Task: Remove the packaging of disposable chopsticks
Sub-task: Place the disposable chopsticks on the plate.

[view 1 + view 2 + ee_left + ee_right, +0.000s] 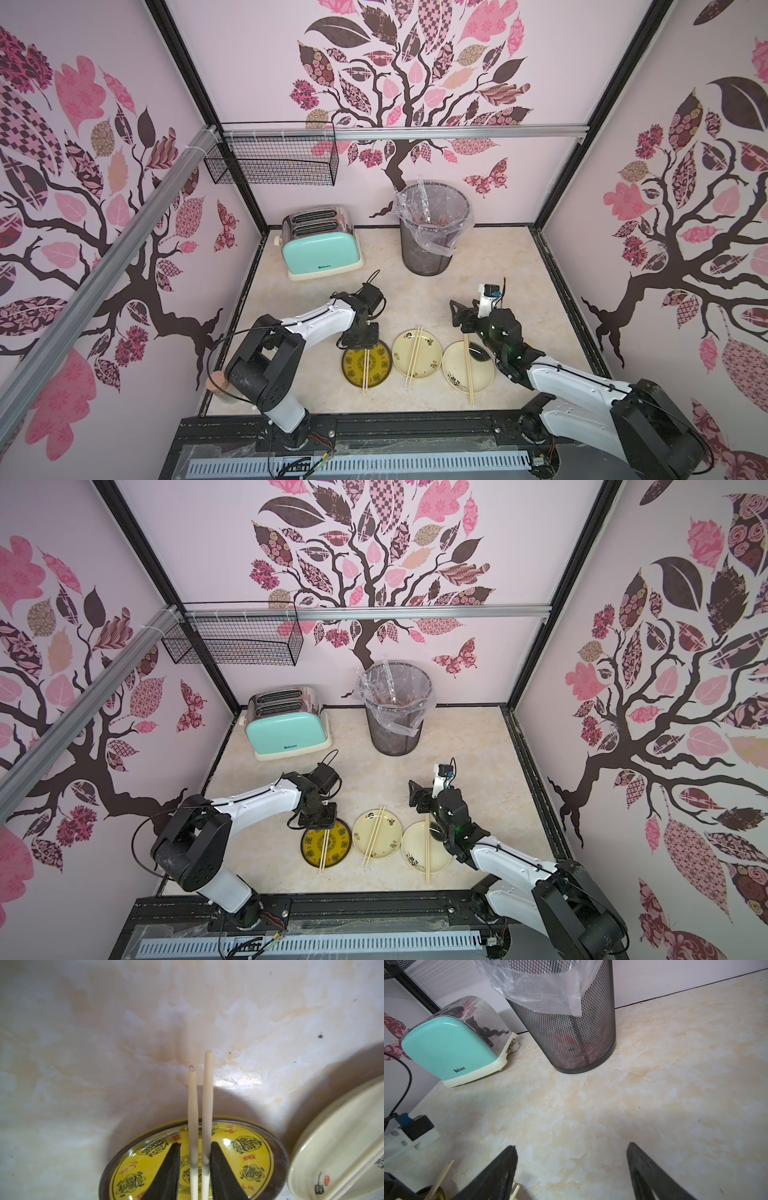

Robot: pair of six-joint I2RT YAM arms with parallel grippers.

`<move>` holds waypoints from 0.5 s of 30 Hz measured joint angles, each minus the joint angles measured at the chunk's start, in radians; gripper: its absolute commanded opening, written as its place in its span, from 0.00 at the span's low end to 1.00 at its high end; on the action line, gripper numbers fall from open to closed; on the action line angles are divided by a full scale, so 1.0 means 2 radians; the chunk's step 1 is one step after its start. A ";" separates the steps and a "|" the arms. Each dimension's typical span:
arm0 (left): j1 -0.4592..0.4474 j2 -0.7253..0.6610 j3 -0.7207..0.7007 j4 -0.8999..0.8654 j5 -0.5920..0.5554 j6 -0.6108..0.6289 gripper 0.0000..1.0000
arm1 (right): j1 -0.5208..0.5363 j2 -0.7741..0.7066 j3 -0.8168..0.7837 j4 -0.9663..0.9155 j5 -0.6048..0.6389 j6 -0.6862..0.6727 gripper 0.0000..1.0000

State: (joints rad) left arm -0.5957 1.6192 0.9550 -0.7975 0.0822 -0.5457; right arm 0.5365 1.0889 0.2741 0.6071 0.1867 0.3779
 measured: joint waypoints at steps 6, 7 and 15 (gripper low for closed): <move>0.000 -0.006 -0.013 0.001 -0.001 0.000 0.30 | 0.000 0.000 0.000 0.000 0.000 0.000 0.85; 0.000 -0.007 -0.014 0.001 -0.001 0.000 0.30 | 0.000 0.000 0.000 0.000 0.000 0.000 0.85; 0.000 -0.039 -0.019 0.005 -0.001 -0.001 0.31 | 0.000 0.002 0.000 -0.001 0.000 0.000 0.85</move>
State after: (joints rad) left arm -0.5957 1.5417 0.9176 -0.7872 0.0799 -0.5468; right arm 0.5365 1.0931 0.2741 0.6060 0.1864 0.3779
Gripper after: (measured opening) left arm 0.307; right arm 0.853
